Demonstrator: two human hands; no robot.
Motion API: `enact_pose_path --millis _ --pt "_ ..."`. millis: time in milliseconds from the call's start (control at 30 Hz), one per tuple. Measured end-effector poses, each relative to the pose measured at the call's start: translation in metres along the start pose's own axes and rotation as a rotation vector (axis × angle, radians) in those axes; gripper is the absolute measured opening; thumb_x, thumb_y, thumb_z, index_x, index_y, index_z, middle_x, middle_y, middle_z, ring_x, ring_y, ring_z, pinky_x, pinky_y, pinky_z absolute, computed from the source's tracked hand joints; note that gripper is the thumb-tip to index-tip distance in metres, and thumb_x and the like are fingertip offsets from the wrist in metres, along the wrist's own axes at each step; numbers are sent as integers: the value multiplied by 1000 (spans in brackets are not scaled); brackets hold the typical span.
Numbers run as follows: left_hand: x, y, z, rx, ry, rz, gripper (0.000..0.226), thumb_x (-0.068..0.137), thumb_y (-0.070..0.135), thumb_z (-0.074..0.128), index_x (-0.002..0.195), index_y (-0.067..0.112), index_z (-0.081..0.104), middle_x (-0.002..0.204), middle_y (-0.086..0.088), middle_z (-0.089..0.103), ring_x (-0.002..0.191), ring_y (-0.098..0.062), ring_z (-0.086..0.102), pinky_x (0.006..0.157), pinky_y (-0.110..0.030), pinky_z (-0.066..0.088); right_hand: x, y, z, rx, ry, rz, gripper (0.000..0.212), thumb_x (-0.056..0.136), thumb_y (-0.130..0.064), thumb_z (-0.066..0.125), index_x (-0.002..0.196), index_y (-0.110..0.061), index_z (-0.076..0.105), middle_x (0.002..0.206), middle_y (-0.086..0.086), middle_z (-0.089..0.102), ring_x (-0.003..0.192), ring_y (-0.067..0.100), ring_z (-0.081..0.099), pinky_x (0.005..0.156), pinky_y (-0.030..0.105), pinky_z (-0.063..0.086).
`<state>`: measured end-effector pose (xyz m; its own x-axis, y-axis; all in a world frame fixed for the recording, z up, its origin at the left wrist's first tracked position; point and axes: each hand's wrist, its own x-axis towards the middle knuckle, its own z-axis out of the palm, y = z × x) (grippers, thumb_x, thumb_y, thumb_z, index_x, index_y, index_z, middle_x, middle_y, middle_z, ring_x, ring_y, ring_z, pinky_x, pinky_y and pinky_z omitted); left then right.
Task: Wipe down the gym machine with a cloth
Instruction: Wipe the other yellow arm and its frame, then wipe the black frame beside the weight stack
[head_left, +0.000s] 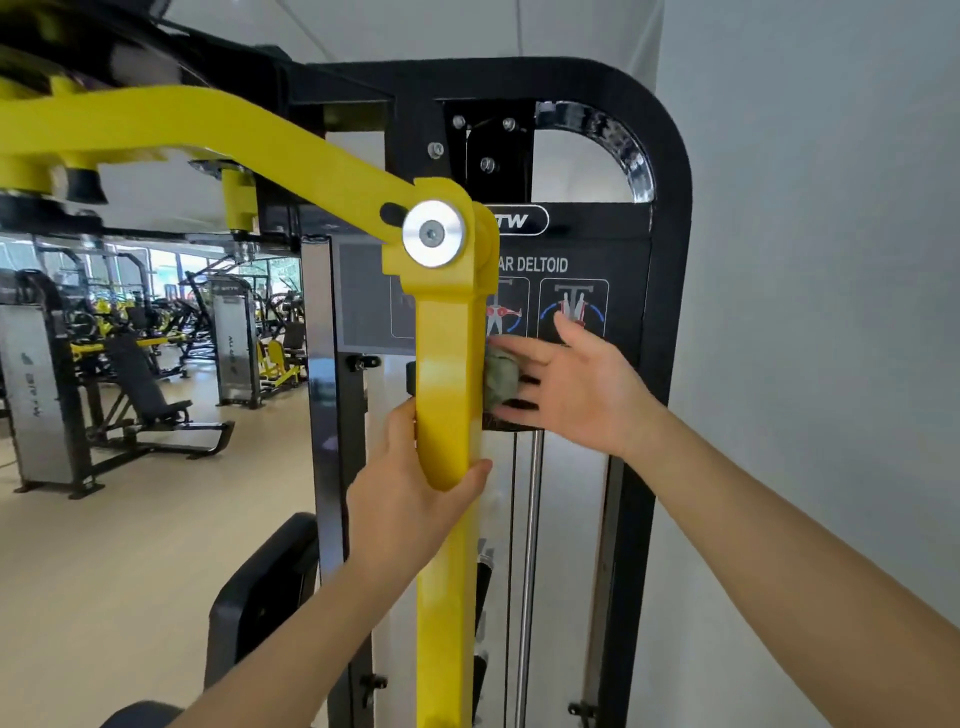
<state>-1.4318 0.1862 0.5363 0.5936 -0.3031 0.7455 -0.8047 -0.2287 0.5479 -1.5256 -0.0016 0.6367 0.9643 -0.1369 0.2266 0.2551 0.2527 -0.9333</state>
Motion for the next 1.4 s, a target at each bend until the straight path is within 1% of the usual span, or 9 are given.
enact_pose_path --millis 133,333,467,567,700,900,1067,1233,1400 --pt "7 4 -11 68 -103 -7 82 75 72 69 135 33 29 115 15 53 93 -9 58 67 -29 46 -5 -4 14 139 60 -140 55 104 -48 38 145 -14 51 145 11 56 135 30 53 114 51 38" --pt "15 4 -36 -23 1 134 72 75 65 72 133 37 40 117 20 55 92 -3 59 69 -24 53 -19 26 5 -622 172 -4 28 102 -11 55 125 -9 69 121 19 69 115 37 65 104 54 51" --pt "29 9 -52 -64 82 273 46 81 54 72 119 34 54 104 21 58 90 8 57 63 -18 50 -31 -3 15 -693 257 -96 28 102 -6 54 124 -10 69 118 16 71 112 34 67 97 48 56" --pt "56 17 -66 -64 195 459 34 87 44 66 115 26 61 109 15 60 95 0 57 65 -31 55 -30 -38 33 -649 389 -278 29 101 -6 55 128 -11 66 119 11 72 114 31 68 91 40 59" --pt "105 40 -95 -18 338 658 55 84 42 70 130 14 59 130 -4 56 118 -25 53 91 -39 49 -15 -84 66 -637 404 -493 34 104 -7 50 134 -18 62 128 5 68 115 23 68 91 40 59" --pt "158 55 -102 200 171 542 95 74 86 52 144 22 49 151 0 48 149 -24 29 116 -53 32 14 -107 102 -941 248 -583 37 104 -4 49 136 -18 62 131 -2 67 118 12 65 97 31 55" --pt "163 48 -93 207 211 582 88 73 88 51 132 23 58 142 2 53 147 -23 34 113 -48 36 13 -94 76 -1209 375 -696 35 97 -7 63 130 -19 68 122 -7 72 112 4 67 99 32 55" --pt "163 52 -94 238 220 578 84 72 88 51 127 25 60 137 6 56 143 -22 38 110 -44 35 -8 -100 45 -1315 428 -441 20 88 -9 75 106 -18 79 97 -5 78 90 10 74 87 38 61" --pt "167 63 -108 377 226 609 78 67 89 48 109 26 63 115 5 61 117 -22 50 96 -40 41 -26 -132 55 -1134 463 -474 22 86 0 74 103 -14 78 96 2 78 84 1 71 70 13 52"
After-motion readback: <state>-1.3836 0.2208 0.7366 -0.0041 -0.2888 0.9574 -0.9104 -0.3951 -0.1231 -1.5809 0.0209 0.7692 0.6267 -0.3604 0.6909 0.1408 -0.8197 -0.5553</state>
